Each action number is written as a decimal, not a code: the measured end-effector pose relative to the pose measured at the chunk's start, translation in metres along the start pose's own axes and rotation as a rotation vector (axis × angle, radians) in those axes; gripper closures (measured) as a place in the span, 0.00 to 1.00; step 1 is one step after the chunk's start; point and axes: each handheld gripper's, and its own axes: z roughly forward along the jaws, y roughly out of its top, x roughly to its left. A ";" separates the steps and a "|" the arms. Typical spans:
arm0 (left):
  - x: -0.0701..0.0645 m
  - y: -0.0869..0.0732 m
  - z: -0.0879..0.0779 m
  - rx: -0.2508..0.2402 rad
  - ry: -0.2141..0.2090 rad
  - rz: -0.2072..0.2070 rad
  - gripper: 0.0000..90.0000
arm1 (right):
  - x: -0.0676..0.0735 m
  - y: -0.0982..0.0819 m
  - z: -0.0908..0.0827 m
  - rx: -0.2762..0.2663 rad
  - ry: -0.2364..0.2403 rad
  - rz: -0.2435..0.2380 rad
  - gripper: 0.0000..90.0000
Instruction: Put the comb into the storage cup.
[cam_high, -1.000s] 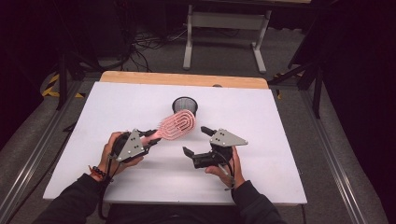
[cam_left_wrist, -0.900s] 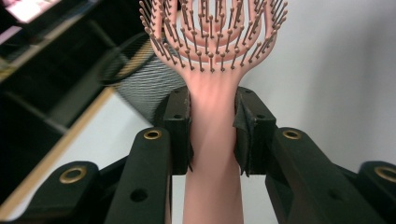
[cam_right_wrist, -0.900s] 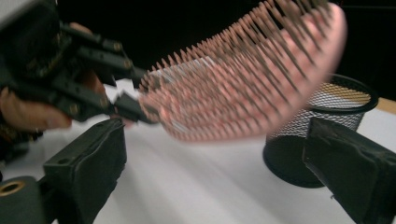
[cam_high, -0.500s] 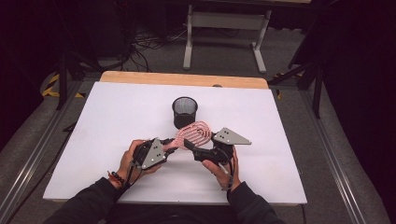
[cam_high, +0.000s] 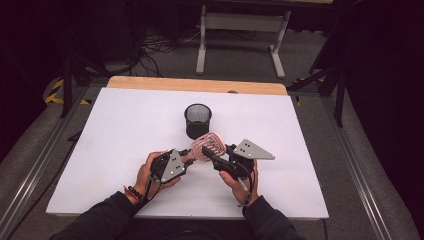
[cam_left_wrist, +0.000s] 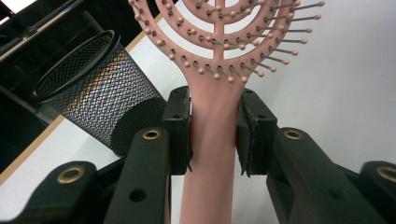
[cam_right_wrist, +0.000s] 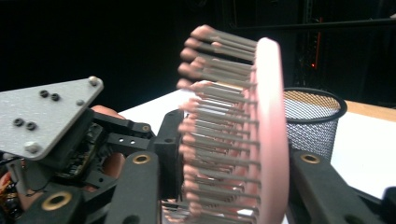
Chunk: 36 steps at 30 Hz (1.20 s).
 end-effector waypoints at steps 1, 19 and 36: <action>0.000 0.000 0.000 -0.008 -0.005 -0.007 0.76 | 0.001 0.001 0.000 0.000 -0.002 -0.013 0.69; 0.023 -0.006 -0.033 -0.099 -0.093 -0.104 0.10 | -0.003 0.011 -0.016 -0.010 -0.049 -0.085 0.70; 0.046 -0.033 -0.076 -0.112 -0.080 -0.169 0.02 | -0.012 0.017 -0.025 -0.024 -0.105 -0.085 0.70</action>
